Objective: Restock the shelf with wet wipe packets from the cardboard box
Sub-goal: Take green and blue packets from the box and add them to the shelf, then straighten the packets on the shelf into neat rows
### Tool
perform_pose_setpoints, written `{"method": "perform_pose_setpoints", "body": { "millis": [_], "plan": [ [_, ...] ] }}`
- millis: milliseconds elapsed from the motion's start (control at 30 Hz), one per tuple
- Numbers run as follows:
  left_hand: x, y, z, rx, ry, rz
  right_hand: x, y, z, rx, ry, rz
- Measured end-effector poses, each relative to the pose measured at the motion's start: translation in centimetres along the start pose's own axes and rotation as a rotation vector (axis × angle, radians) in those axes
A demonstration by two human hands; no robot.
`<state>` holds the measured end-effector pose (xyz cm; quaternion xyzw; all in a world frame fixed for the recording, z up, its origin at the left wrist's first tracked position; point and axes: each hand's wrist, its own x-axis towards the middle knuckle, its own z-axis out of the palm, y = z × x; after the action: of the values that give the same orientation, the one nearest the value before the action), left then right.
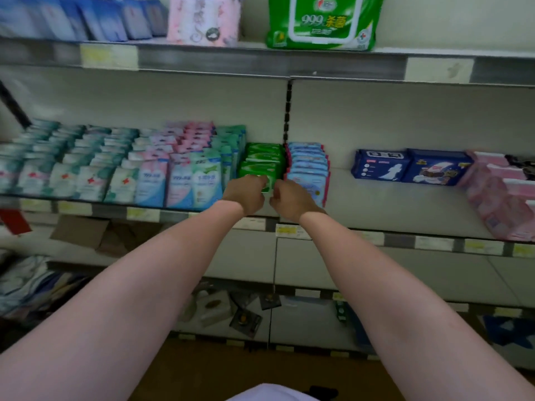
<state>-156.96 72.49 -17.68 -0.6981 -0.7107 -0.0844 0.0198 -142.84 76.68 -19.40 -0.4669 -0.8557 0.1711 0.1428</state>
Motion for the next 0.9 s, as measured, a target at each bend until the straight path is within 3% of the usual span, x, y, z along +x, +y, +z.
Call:
{"method": "perform_pose_setpoints", "body": {
  "millis": [467,900],
  "plan": [
    [-22.4,-21.7,1.7,-0.024,-0.353,-0.392,-4.2,-22.5,16.1,-0.089,-0.333,-0.149],
    [-37.3,-35.1,4.4,-0.102,-0.382,-0.683,-5.5,-38.2,30.7,-0.122,-0.534,-0.417]
  ]
}}
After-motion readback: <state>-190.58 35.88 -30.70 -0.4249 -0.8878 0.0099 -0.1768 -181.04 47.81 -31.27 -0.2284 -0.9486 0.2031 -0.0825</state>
